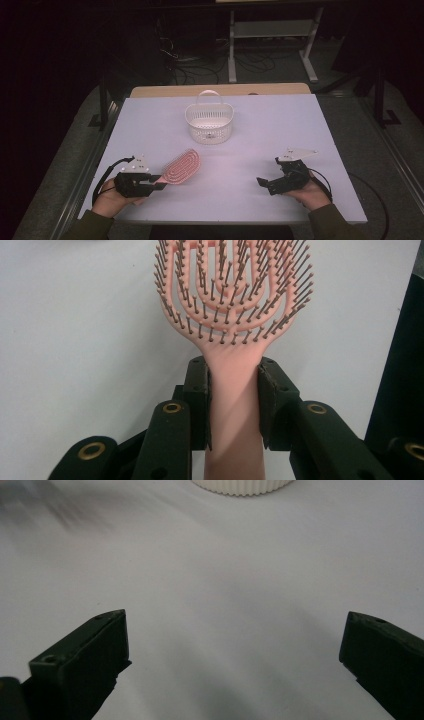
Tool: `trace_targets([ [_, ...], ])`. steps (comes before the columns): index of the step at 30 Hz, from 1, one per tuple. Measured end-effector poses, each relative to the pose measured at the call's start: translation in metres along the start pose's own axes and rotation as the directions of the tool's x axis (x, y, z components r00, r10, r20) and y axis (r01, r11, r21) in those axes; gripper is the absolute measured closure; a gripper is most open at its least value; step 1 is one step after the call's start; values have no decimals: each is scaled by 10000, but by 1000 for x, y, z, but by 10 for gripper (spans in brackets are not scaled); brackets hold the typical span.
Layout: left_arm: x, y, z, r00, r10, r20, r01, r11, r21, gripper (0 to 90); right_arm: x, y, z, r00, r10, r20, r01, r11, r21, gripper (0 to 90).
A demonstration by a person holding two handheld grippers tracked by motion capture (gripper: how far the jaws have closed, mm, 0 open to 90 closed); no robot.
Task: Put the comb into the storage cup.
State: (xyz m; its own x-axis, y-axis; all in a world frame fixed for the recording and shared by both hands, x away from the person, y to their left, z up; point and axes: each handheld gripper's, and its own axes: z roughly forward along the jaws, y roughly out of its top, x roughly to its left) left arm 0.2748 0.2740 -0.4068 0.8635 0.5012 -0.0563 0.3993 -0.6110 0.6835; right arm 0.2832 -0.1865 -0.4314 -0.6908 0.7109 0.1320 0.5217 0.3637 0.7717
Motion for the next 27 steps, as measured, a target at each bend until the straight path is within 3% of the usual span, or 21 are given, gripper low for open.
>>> trace_targets([
  [27,7,26,23,9992,-347,189,363,9951,-923,701,-1,0,0,10000,13,-22,-13,10000,-1,0],
])
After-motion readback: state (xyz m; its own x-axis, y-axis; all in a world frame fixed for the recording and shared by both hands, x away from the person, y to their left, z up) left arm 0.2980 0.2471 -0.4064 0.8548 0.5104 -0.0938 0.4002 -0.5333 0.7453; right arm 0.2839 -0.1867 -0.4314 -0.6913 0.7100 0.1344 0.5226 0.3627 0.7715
